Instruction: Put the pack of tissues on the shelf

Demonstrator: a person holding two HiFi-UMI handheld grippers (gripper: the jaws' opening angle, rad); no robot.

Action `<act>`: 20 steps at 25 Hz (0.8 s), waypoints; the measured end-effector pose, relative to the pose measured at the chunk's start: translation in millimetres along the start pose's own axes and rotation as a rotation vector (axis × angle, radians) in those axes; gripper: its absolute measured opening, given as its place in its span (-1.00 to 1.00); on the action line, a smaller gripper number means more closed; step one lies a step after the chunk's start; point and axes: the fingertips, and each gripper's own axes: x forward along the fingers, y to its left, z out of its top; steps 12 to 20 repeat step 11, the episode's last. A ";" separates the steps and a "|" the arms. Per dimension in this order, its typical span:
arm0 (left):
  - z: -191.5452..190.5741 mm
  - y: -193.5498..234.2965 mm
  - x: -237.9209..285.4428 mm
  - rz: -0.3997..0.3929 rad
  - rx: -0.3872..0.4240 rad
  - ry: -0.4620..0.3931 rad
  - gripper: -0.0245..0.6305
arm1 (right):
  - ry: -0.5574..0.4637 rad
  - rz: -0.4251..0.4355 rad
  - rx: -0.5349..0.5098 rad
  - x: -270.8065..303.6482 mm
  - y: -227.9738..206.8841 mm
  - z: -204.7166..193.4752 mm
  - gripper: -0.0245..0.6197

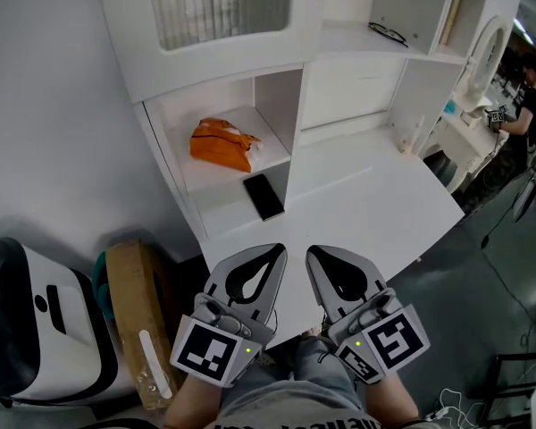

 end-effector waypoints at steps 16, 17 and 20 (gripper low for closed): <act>-0.2 10.8 -4.8 0.019 -0.008 -0.002 -0.80 | 0.026 0.032 0.003 12.3 10.9 -5.7 -0.93; -0.2 10.8 -4.8 0.019 -0.008 -0.002 -0.80 | 0.026 0.032 0.003 12.3 10.9 -5.7 -0.93; -0.2 10.8 -4.8 0.019 -0.008 -0.002 -0.80 | 0.026 0.032 0.003 12.3 10.9 -5.7 -0.93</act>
